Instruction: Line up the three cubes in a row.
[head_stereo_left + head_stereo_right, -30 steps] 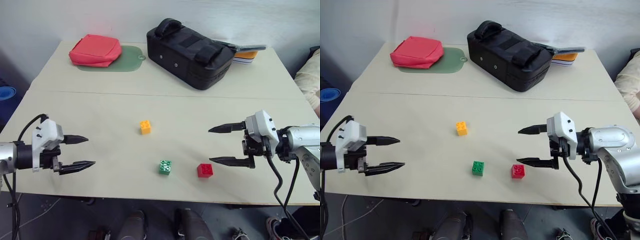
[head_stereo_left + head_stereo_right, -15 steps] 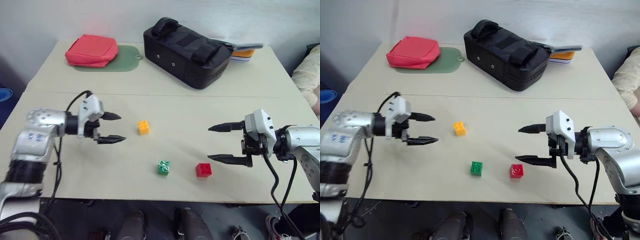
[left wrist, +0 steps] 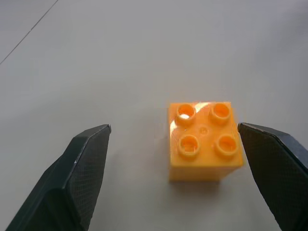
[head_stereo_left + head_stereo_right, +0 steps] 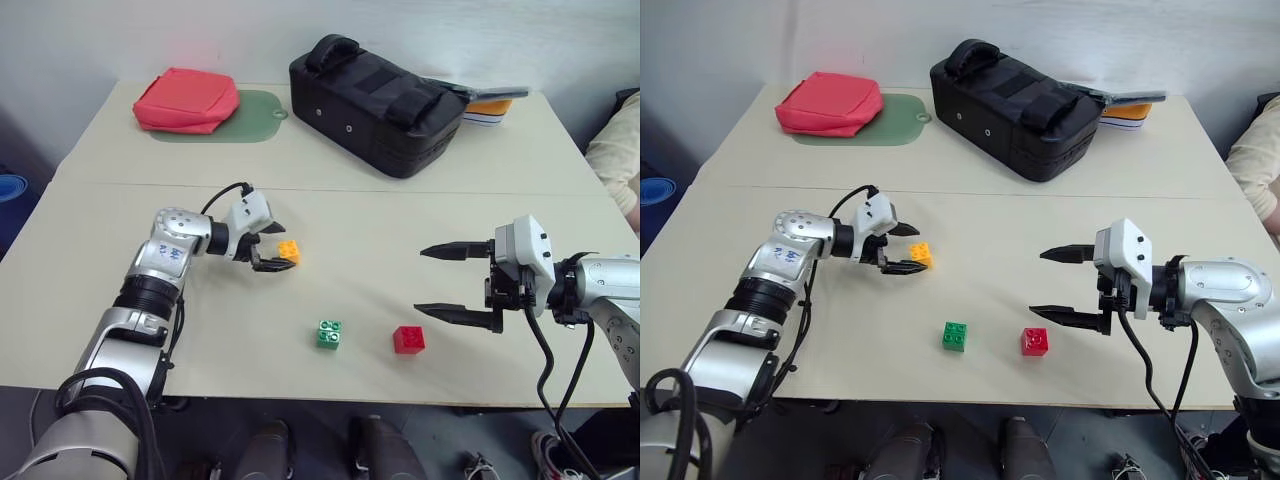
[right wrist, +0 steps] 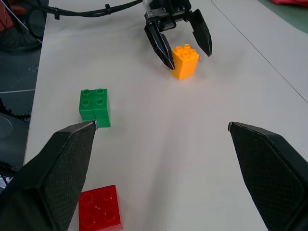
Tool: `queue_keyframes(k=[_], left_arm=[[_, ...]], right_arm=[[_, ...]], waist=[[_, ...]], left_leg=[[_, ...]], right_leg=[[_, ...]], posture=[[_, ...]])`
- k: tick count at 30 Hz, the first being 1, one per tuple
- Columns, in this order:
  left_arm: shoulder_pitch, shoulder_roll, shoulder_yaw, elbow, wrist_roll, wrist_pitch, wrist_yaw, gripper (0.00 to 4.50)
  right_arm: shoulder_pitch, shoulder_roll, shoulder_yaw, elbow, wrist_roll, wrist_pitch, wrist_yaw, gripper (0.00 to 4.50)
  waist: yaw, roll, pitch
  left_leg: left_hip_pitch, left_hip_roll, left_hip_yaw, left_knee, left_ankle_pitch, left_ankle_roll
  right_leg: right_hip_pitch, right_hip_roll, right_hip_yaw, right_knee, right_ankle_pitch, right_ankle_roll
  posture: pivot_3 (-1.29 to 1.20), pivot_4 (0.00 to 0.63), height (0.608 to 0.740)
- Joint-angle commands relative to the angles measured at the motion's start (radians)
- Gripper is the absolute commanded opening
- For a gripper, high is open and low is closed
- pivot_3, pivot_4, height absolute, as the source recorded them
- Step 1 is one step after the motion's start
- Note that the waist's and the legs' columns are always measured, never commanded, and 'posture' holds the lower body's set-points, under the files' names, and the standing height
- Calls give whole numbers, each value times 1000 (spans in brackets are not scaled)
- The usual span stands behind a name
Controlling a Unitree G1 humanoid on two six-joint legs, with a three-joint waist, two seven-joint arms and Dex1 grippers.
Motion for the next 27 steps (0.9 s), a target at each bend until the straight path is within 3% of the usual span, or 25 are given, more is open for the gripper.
queue_keyframes(k=[1, 9, 10, 14, 19, 23, 27], left_arm=[[-23, -13, 9, 2, -13, -4, -36, 4046], [-18, 14, 4, -12, 3, -2, -97, 1643], [-15, 23, 7, -25, -2, 7, -111, 1521], [26, 72, 2, -148, -28, 65, -190, 1533], [134, 149, 11, -482, -129, 226, -290, 1533], [265, 200, -22, -721, -132, 236, -285, 1533], [331, 225, -45, -752, -95, 153, -274, 1533]], right_arm=[[-3, 5, -26, -23, -1, -27, -4, 4500], [-15, 8, -16, -5, -14, -42, -6, 4500], [-15, 7, -16, -4, -14, -43, -5, 4500], [-9, 4, -19, -2, -15, -46, 2, 4500], [-2, 3, -16, -5, -17, -48, 9, 4500], [30, -8, -7, -15, -35, -76, 34, 4500], [62, -21, 3, -33, -45, -94, 73, 4500]], waist=[[-3, 0, 0], [-3, 0, 0], [-3, 0, 0], [-4, 0, 0], [-4, 0, 0], [-4, 0, 0], [-4, 0, 0]], left_leg=[[0, 0, 0, 0, 0, 0], [0, 0, 0, 1, 0, -1], [0, 0, 0, 1, 0, -1], [0, 0, 0, 0, 0, -1], [0, 1, -1, 0, 0, -1], [0, 1, -1, -1, 0, -1], [1, 1, -1, -1, 0, 0]], right_leg=[[0, 0, 0, 0, 0, 0], [0, 0, 0, 0, 0, 0], [0, 0, 0, 0, 0, 0], [0, 0, 0, 0, 0, 0], [0, 0, 1, 0, 0, 0], [0, -1, 1, 0, 0, 0], [1, -1, 2, 0, 0, 0]], posture=[[0, 150, 740], [0, 150, 740], [0, 150, 740], [0, 150, 740], [0, 150, 740], [0, 150, 740], [0, 150, 740]])
